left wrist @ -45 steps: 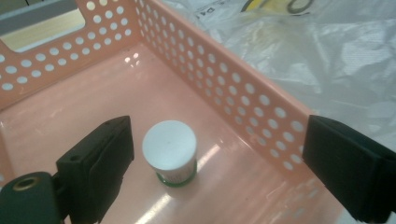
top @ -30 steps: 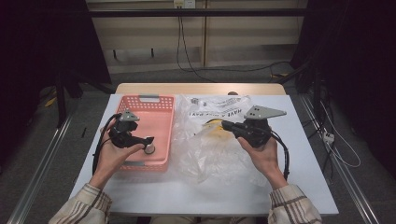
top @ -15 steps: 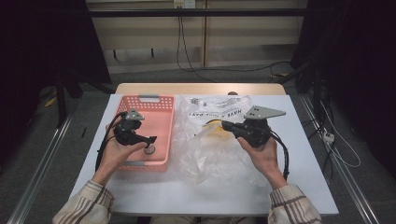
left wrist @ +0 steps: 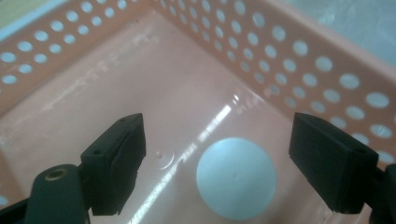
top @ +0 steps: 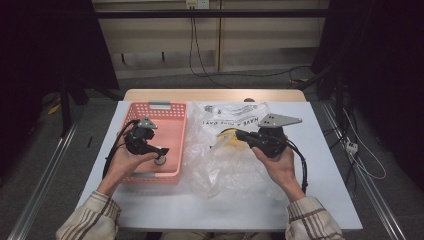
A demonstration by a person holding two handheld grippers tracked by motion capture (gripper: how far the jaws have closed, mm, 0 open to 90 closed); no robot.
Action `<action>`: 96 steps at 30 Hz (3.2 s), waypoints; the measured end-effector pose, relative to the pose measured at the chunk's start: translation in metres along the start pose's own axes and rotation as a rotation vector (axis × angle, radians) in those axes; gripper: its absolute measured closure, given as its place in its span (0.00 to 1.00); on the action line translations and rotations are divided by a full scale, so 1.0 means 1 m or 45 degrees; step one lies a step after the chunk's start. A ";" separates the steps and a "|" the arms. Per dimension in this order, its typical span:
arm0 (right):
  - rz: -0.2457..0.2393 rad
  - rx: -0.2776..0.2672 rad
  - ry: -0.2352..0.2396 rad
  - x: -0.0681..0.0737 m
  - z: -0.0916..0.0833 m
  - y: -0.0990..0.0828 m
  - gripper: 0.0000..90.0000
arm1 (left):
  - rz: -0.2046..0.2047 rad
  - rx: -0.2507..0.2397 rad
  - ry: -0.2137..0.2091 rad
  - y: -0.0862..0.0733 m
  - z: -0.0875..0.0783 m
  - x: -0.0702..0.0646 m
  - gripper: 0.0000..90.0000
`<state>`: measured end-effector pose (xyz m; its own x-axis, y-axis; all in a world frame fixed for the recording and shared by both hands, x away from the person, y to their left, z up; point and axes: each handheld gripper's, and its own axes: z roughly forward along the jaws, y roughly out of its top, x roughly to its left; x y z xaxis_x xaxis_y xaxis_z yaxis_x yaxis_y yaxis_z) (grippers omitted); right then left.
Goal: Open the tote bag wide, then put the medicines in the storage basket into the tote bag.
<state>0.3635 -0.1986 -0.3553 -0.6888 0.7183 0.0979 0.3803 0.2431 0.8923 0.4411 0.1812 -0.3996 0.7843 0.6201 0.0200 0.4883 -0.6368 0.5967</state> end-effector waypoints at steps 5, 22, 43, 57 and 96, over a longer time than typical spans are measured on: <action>0.011 -0.005 0.002 0.000 -0.002 -0.002 1.00 | -0.023 -0.002 -0.012 -0.002 -0.001 0.004 0.22; 0.004 0.027 0.019 0.001 0.004 -0.004 1.00 | 0.115 0.198 -0.107 -0.001 0.008 0.001 0.56; 0.007 0.002 0.009 0.000 -0.002 -0.004 1.00 | -0.041 -0.104 -0.071 0.001 -0.026 0.006 0.56; 0.006 -0.008 0.000 -0.003 -0.003 -0.003 1.00 | -0.032 -0.349 -0.094 0.010 -0.045 -0.028 0.57; -0.019 -0.001 0.035 0.003 0.005 0.001 1.00 | 0.185 -0.525 -0.316 0.069 -0.041 -0.154 0.57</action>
<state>0.3650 -0.1934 -0.3564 -0.7110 0.6966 0.0962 0.3693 0.2536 0.8940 0.3380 0.0607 -0.3289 0.9246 0.3793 -0.0350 0.2147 -0.4430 0.8704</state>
